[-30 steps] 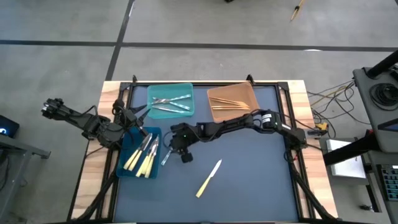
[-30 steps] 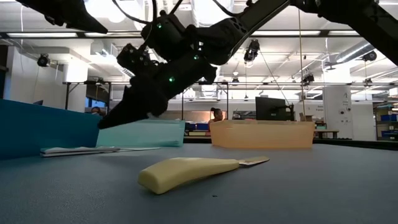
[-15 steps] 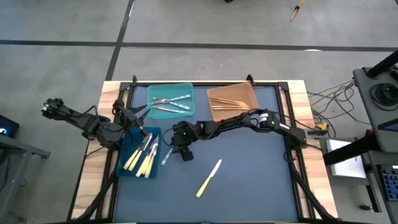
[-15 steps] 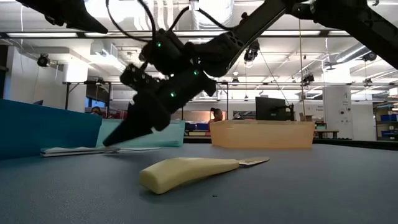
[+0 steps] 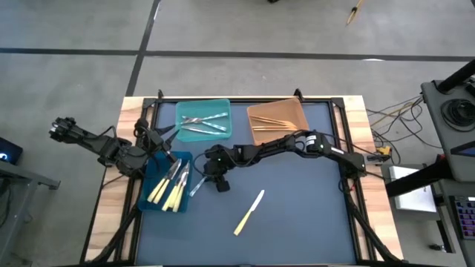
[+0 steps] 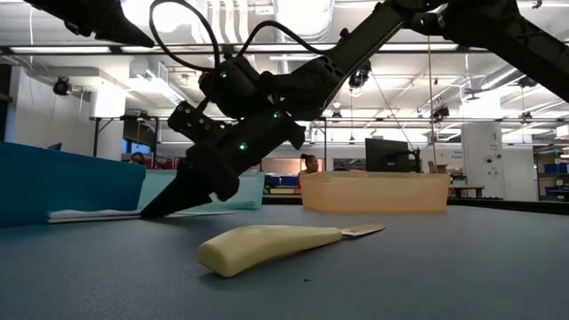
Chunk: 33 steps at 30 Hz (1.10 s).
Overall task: Sort silverware by color (type)
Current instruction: Put the white knife into the light blue bin
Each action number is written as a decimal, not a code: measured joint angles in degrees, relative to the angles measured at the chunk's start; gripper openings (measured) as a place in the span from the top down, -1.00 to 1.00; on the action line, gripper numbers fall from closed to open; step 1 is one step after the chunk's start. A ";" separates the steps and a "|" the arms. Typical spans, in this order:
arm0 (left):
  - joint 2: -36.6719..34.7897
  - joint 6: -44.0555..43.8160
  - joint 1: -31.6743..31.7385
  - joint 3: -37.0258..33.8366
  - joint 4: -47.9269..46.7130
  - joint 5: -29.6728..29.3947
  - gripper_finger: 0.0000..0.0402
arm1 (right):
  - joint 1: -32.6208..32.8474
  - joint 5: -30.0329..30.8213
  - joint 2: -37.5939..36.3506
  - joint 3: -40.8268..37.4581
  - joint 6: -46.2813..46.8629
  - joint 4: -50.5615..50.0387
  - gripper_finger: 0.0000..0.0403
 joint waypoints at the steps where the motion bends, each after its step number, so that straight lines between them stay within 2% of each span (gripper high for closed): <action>1: 0.02 0.11 0.00 0.00 0.02 0.00 0.62 | 0.00 -0.34 -0.04 -0.02 -0.34 -0.12 0.47; 7: 0.04 0.22 0.00 0.00 0.02 0.00 0.62 | -0.02 -2.29 -0.09 -0.11 -2.13 -0.83 0.79; 10: 0.04 0.22 0.00 0.00 0.02 0.00 0.62 | -0.04 -3.46 -0.17 -0.15 -3.03 -1.21 0.87; 13: 0.04 0.23 0.00 0.00 0.02 -0.01 0.62 | -0.15 -5.58 -0.40 -0.20 -2.65 -1.38 0.88; 26: 0.02 0.48 0.00 0.02 0.00 0.00 0.62 | -0.19 -5.14 -8.68 -0.58 -5.23 -11.44 0.90; 33: 0.19 0.47 -0.01 0.02 0.52 0.05 0.62 | -1.19 5.22 -13.84 -0.50 -6.39 -16.84 0.91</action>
